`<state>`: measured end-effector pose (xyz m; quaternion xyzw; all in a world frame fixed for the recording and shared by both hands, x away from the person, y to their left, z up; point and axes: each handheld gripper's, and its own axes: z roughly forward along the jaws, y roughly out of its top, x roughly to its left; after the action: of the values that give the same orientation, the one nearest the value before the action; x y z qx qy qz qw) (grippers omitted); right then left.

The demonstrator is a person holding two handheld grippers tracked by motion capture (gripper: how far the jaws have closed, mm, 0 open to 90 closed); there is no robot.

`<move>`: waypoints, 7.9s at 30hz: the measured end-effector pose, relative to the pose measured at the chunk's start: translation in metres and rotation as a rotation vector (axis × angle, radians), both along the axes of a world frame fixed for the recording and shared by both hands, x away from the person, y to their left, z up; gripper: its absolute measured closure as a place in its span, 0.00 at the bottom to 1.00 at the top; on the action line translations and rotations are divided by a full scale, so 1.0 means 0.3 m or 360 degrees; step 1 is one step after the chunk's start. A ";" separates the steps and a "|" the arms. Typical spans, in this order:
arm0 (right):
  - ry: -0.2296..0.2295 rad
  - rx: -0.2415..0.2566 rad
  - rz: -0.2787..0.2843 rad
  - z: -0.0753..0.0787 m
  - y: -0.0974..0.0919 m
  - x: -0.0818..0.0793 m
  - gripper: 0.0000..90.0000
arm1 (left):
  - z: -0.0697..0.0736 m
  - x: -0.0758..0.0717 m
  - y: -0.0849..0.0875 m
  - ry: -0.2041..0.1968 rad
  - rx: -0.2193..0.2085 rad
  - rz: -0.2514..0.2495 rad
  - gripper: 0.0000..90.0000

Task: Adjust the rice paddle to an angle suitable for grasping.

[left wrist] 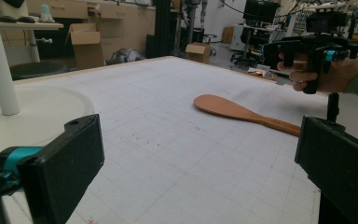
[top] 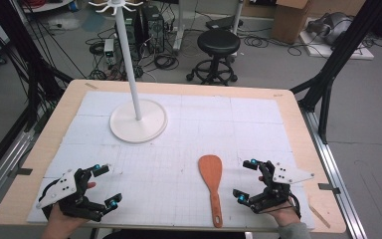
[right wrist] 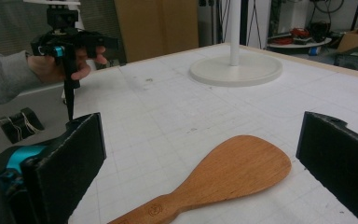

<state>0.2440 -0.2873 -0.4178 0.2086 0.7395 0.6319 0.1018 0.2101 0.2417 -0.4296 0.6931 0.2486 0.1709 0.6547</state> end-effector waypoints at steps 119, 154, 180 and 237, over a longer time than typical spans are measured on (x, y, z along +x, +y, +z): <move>0.0326 -0.0883 0.0193 -0.081 0.448 0.381 0.99 | -0.033 -0.074 0.039 0.0123 0.0221 0.0145 0.02; 0.0401 -0.0899 0.0094 -0.076 0.321 0.330 0.99 | -0.035 -0.039 0.002 0.0118 0.0251 0.0077 0.02; 0.0472 -0.0850 0.0033 -0.080 0.199 0.277 0.99 | -0.036 -0.027 -0.013 0.0123 0.0257 0.0045 0.02; 0.0367 -0.0821 0.0455 -0.066 0.134 -0.058 0.99 | -0.038 -0.012 -0.030 0.0134 0.0276 0.0020 0.02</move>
<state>0.2265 -0.2473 -0.4375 0.1402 0.9039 0.4035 -0.0231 0.2066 0.2326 -0.4409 0.7522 0.2645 0.1664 0.5801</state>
